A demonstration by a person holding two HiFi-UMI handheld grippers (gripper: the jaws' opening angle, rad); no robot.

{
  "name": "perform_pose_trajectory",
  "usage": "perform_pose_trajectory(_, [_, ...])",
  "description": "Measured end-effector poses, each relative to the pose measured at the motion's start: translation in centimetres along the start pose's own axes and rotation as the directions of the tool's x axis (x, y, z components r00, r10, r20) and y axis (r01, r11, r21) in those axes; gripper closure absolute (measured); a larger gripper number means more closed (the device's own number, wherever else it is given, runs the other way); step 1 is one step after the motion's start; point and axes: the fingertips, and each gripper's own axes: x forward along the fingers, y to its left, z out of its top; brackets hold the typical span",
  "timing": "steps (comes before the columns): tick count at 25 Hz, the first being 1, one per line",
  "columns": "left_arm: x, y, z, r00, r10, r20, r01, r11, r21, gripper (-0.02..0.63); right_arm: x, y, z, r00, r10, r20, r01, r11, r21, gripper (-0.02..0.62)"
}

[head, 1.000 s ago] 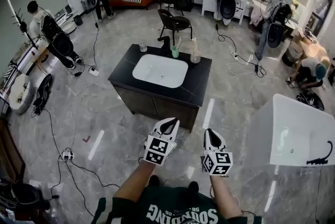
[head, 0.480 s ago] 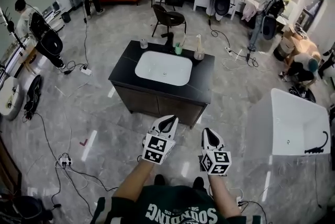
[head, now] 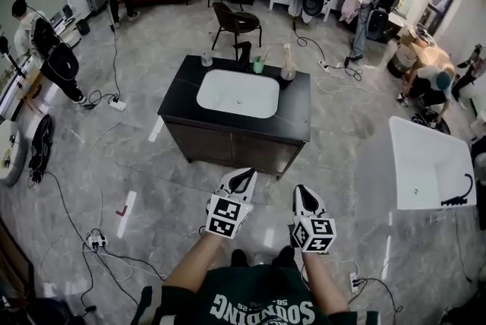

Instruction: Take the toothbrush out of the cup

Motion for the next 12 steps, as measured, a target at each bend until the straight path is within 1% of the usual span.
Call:
perform_pose_trajectory(6, [-0.9,1.0,0.4,1.000,-0.006,0.011,0.006,1.000,-0.012,0.589,-0.3,1.8,0.3,1.000,0.000,-0.008,0.000,1.000,-0.029,0.552])
perform_pose_trajectory(12, [-0.2,1.9,0.9,0.999,0.011,0.037,-0.010,1.000,-0.017,0.589,0.7,2.0,1.8,1.000,0.018,0.024,-0.017,0.999,-0.043,0.552])
